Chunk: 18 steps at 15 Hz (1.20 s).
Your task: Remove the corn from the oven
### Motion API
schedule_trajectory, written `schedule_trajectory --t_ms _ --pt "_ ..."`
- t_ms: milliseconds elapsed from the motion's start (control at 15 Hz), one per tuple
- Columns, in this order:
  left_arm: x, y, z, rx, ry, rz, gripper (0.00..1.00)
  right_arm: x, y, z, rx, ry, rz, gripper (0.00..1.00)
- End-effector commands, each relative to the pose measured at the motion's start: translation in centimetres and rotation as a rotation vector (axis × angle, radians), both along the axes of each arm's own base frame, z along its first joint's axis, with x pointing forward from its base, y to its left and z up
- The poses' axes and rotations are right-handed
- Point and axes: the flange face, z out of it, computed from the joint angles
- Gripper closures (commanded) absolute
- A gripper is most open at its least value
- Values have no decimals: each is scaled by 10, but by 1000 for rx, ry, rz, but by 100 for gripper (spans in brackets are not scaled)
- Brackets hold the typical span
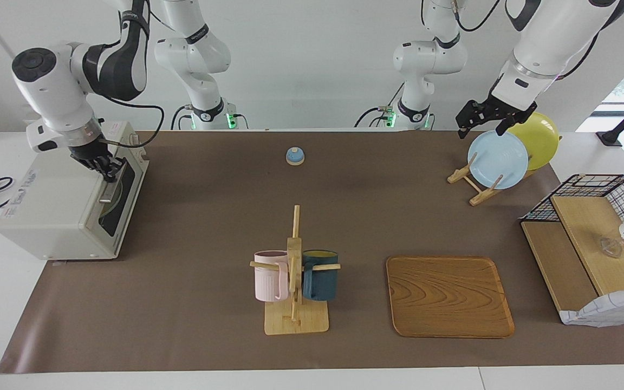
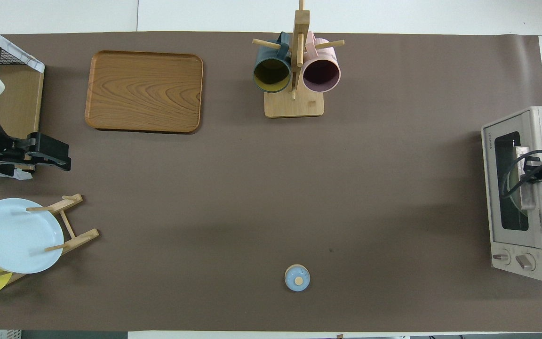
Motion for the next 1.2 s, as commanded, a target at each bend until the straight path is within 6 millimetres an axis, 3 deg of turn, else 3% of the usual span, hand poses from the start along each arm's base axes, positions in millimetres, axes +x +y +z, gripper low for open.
schedule_trajectory --t_ms 0,133,533,800,1133 --pt "-4 2 1 -9 2 4 0 -4 -2 -31 4 1 4 100" --pt "-4 1 1 -9 2 4 0 6 5 -45 2 -12 28 100" --pt "-4 1 0 -9 3 4 0 38 79 -89 0 -33 132 100" --pt "-4 1 1 -9 2 3 0 44 96 -110 20 -40 154 100" --pt "-4 1 0 -9 3 4 0 49 103 -142 34 -36 154 100"
